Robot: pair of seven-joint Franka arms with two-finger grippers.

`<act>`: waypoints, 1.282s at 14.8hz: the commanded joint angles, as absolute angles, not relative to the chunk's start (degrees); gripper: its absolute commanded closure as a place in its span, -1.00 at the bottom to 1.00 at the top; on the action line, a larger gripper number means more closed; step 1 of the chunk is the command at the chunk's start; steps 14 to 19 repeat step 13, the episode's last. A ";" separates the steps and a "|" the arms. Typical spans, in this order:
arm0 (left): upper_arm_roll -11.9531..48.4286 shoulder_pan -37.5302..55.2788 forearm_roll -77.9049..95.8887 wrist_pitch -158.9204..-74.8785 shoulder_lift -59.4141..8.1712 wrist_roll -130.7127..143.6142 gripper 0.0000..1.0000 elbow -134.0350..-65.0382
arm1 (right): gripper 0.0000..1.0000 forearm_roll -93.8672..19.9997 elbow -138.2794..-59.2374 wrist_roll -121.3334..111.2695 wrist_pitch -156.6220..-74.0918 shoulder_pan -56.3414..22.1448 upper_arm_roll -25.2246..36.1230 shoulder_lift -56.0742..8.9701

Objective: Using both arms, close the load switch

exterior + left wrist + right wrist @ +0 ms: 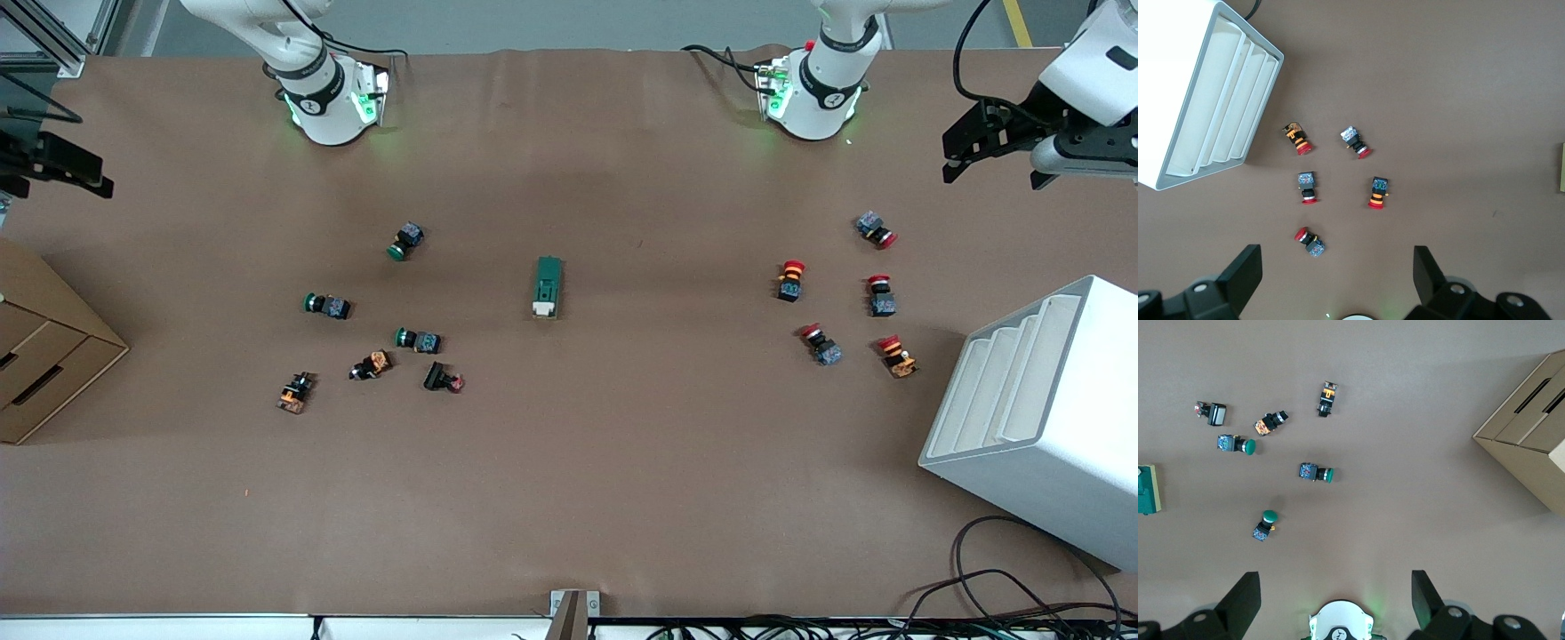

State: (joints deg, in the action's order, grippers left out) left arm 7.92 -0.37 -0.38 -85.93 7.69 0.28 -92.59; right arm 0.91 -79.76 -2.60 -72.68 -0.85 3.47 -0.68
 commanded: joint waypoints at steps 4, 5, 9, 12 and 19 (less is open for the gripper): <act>7.91 -1.49 0.79 -84.38 7.21 -0.35 -1.00 -91.23 | -1.00 0.26 -87.17 -2.99 -75.49 0.18 2.72 5.00; 7.91 -1.49 0.79 -84.38 7.21 -0.44 -1.00 -91.14 | -1.00 0.18 -89.71 -2.99 -76.54 0.18 2.81 6.92; 7.91 -1.84 0.97 -84.38 7.29 0.61 -1.00 -90.97 | -1.00 -1.05 -92.11 -2.81 -78.22 -0.26 2.72 8.53; 8.00 -1.85 1.05 -84.38 7.21 3.59 -1.00 -90.79 | -1.00 -1.32 -91.32 -2.73 -78.14 -0.18 2.81 8.35; 8.00 -1.85 1.23 -84.38 7.21 3.95 -1.00 -90.79 | -1.00 -1.32 -91.32 -2.72 -78.05 -0.18 2.81 8.35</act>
